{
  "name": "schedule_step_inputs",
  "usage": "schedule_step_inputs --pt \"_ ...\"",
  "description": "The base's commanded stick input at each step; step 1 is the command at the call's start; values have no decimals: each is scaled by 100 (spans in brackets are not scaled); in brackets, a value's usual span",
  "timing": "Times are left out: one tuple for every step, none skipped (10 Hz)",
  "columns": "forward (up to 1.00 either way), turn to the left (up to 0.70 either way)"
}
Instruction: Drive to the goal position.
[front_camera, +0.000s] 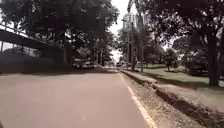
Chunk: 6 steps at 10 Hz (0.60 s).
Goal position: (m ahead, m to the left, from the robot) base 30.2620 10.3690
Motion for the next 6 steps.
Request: schedule_step_inputs --pt "70 0" --pt "70 0" --pt "70 0" --pt "70 0" --pt "70 0" --pt "70 0"
